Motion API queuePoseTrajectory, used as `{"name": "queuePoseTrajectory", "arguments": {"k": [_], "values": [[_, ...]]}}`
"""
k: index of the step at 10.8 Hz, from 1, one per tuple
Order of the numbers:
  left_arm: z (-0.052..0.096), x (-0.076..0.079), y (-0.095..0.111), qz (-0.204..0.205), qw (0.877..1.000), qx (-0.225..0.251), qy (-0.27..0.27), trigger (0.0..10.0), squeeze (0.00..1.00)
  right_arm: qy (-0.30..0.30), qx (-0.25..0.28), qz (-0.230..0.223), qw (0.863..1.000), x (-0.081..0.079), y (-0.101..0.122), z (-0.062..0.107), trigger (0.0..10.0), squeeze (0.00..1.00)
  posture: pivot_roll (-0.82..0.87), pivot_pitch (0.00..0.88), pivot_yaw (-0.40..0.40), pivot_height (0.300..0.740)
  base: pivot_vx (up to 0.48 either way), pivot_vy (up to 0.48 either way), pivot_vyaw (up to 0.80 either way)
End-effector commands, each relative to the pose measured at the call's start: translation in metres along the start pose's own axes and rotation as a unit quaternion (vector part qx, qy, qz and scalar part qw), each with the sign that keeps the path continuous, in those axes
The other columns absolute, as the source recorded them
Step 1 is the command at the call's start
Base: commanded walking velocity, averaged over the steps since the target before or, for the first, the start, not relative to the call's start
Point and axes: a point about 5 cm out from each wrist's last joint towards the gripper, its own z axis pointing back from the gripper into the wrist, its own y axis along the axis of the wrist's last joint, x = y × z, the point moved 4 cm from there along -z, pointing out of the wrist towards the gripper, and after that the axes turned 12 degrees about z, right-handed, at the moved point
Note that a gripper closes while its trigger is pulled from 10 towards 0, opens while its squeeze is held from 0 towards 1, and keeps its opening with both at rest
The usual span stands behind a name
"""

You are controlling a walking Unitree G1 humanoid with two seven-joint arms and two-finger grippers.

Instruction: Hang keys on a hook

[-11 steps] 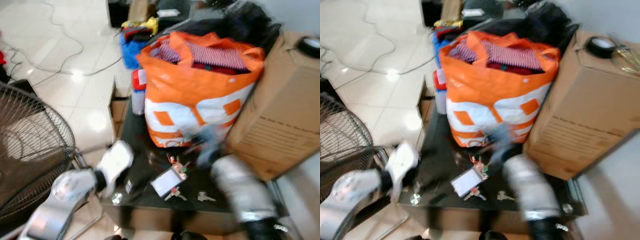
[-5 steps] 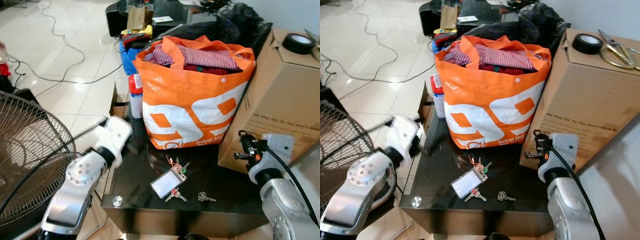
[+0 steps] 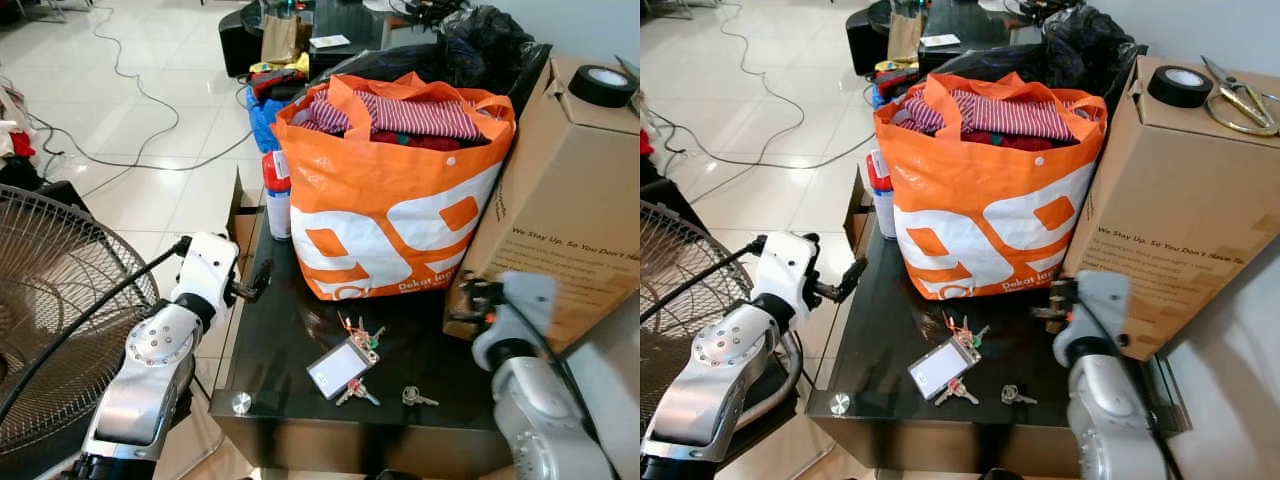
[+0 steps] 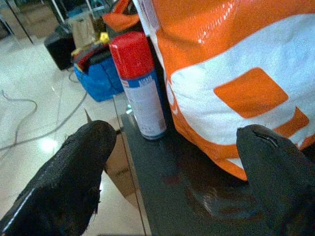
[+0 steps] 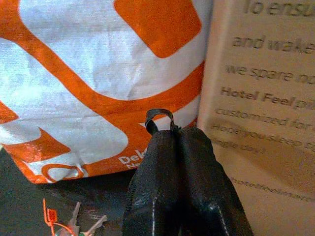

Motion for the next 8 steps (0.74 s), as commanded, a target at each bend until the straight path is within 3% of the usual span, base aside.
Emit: {"name": "queuePoseTrajectory", "arguments": {"k": [1,3,8], "values": [[-0.0018,-0.0008,0.0011,-0.011,1.000,0.002,0.000,10.0,0.00,-0.009,0.000,0.001,1.000,0.0007,0.0024,-0.0005,10.0,0.00,-0.12,0.000,0.039,0.740,0.000,0.000,0.00],[-0.0069,-0.0002,0.0044,-0.018,1.000,0.006,-0.005,10.0,0.00,-0.037,-0.007,-0.017,0.999,0.0044,0.0008,-0.0031,10.0,0.00,-0.11,0.000,0.044,0.740,0.000,0.000,0.00],[-0.0085,-0.0017,0.0043,-0.022,1.000,0.009,-0.007,10.0,0.00,-0.029,0.018,0.001,0.999,-0.0050,0.0089,-0.0044,10.0,0.00,-0.09,0.000,0.032,0.740,0.000,0.000,0.00]]}}
